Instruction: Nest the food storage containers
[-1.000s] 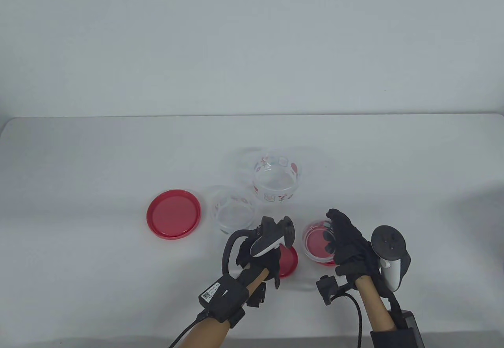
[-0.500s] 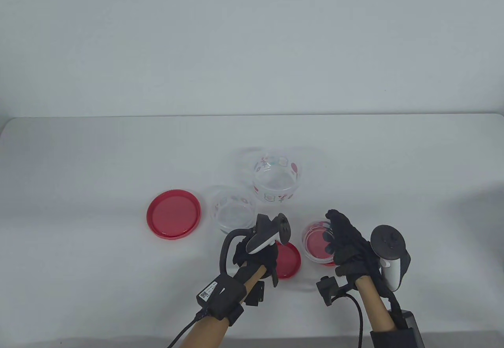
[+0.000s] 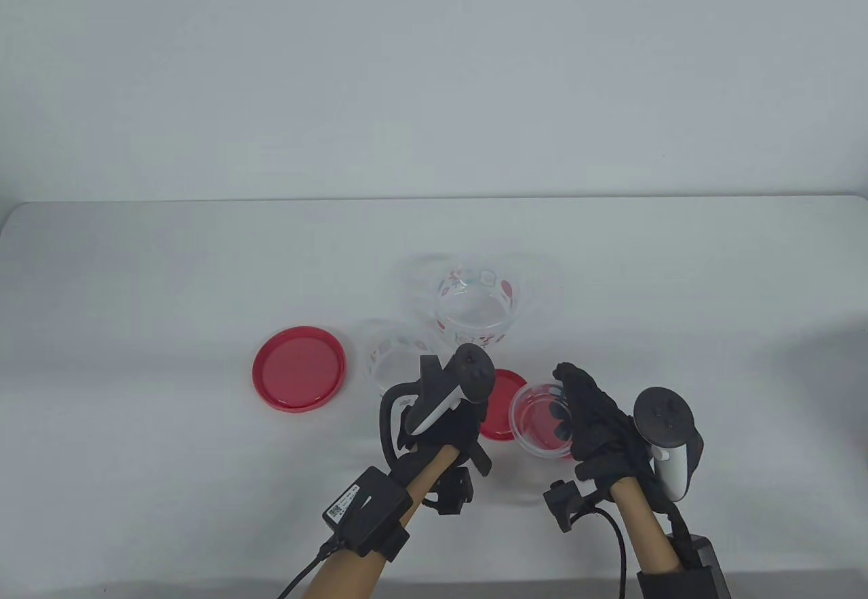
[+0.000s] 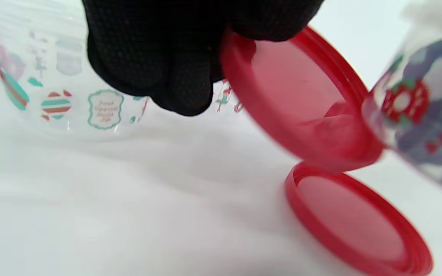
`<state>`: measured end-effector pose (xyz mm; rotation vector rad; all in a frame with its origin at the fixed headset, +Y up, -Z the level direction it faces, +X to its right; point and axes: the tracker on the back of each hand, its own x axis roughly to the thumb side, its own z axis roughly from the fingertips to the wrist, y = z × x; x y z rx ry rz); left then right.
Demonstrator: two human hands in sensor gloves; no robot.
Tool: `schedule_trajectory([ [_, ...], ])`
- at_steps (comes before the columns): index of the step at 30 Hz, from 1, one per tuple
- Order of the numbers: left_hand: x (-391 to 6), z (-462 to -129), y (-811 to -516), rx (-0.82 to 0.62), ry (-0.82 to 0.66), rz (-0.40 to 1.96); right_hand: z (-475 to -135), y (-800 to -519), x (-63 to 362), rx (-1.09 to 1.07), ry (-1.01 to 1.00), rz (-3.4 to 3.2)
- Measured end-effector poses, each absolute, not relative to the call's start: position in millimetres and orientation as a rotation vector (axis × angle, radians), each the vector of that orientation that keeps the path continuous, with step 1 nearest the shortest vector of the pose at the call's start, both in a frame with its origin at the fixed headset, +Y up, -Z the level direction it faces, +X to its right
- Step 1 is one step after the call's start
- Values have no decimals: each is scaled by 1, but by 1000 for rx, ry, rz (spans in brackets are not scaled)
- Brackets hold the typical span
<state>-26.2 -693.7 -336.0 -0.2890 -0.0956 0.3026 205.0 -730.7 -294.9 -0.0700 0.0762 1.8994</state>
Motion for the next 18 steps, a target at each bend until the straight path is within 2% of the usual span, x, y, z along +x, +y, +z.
schedule_trajectory([
  [4, -32, -332, -684, -250, -111, 391, -294, -732, 204, -66, 77, 1905],
  [10, -27, -309, -675, -101, -216, 503, -295, -736, 203, -78, 92, 1925],
  [18, -7, -273, -684, 32, -491, 441, -295, -743, 202, -127, 139, 1836],
])
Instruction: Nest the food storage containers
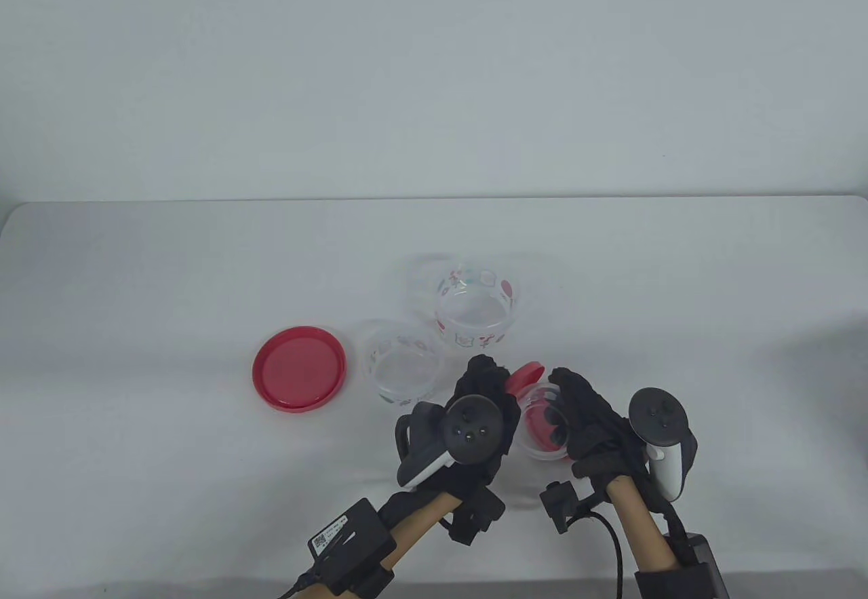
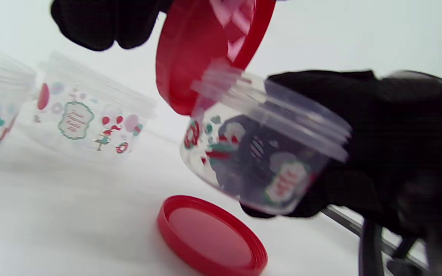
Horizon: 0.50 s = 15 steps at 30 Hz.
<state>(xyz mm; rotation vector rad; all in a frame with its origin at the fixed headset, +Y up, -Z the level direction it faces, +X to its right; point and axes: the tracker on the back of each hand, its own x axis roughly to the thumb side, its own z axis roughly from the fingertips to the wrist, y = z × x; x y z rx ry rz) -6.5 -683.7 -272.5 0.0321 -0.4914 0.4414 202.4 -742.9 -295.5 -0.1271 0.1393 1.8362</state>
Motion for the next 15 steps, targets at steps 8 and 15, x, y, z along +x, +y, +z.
schedule_trajectory([
  [8, 2, -256, -705, 90, -619, 303, -296, -750, 199, -145, 166, 1797],
  [15, -2, -250, -719, 105, -643, 242, -297, -756, 196, -146, 213, 1759],
])
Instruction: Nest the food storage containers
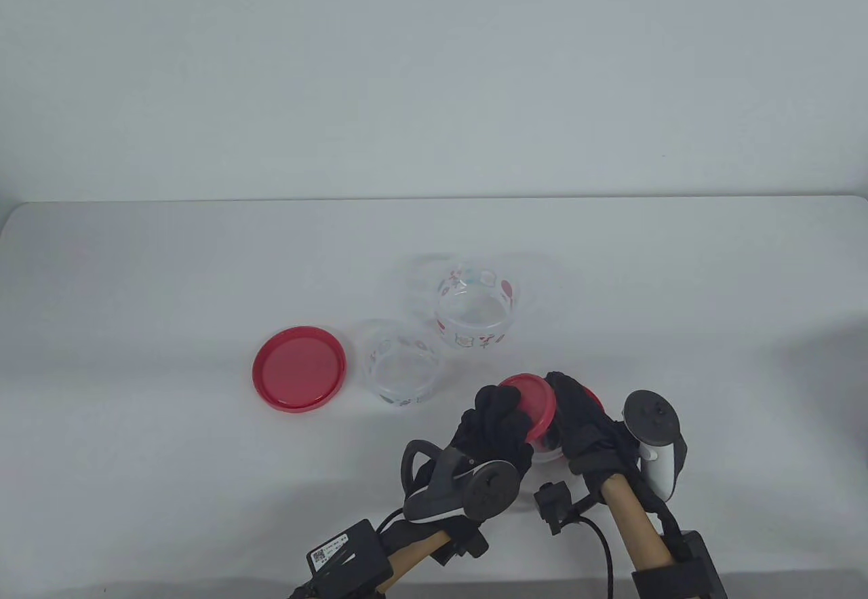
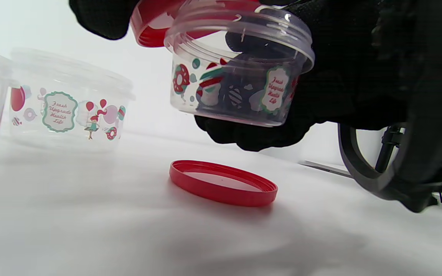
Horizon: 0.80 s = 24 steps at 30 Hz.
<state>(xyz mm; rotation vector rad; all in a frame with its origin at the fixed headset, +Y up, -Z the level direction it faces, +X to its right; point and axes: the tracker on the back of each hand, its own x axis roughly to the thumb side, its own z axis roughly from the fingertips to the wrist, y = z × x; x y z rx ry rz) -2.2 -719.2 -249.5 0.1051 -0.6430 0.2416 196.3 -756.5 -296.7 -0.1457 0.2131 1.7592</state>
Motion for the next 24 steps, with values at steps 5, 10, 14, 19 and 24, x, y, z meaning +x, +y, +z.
schedule_trajectory([
  [5, -7, -250, -718, 122, -638, 279, -296, -759, 193, -120, 229, 1644],
  [10, -11, -249, -711, 158, -654, 313, -296, -760, 190, -87, 262, 1545],
  [14, -9, -247, -713, 144, -678, 297, -295, -761, 189, -78, 261, 1532],
  [19, -9, -247, -714, 153, -672, 269, -296, -763, 188, -54, 271, 1436],
  [24, -9, -247, -713, 168, -673, 271, -298, -763, 188, -13, 317, 1413],
])
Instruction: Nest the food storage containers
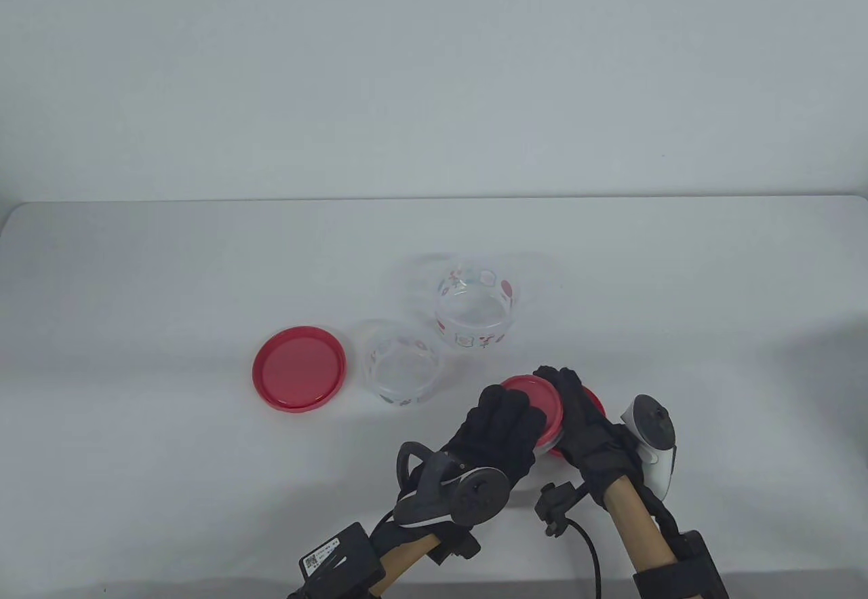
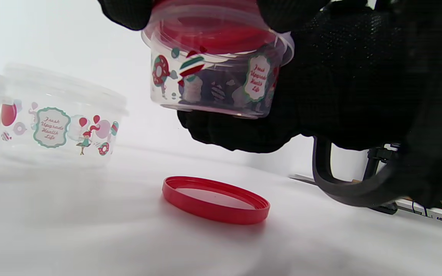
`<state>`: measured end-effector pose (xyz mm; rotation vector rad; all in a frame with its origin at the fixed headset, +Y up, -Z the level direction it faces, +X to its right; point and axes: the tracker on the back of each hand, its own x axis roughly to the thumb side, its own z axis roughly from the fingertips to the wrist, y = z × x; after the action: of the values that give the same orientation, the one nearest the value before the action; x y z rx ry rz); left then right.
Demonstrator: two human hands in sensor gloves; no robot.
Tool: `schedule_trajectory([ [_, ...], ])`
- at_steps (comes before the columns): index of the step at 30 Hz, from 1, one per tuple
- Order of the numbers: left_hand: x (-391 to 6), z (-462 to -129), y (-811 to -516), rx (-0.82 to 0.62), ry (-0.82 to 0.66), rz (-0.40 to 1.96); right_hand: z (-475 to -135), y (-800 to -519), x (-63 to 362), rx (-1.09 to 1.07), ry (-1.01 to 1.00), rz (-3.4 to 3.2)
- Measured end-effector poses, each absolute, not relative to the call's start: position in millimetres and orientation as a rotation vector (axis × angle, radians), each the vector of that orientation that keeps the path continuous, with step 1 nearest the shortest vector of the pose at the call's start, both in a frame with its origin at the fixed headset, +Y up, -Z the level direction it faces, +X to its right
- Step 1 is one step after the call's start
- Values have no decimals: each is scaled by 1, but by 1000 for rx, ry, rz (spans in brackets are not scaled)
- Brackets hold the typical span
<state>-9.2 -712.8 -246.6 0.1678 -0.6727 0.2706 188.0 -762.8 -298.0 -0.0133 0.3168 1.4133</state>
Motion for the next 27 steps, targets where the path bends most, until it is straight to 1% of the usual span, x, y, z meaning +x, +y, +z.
schedule_trajectory([
  [4, -9, -246, -714, 168, -676, 266, -299, -763, 189, 22, 383, 1355],
  [10, -7, -244, -714, 189, -666, 241, -297, -762, 187, -11, 315, 1439],
  [16, -5, -243, -715, 185, -670, 211, -295, -762, 187, -30, 285, 1483],
  [21, 0, -241, -715, 201, -680, 137, -292, -762, 185, -82, 254, 1517],
  [27, 1, -239, -717, 187, -685, 123, -291, -760, 185, -95, 229, 1578],
])
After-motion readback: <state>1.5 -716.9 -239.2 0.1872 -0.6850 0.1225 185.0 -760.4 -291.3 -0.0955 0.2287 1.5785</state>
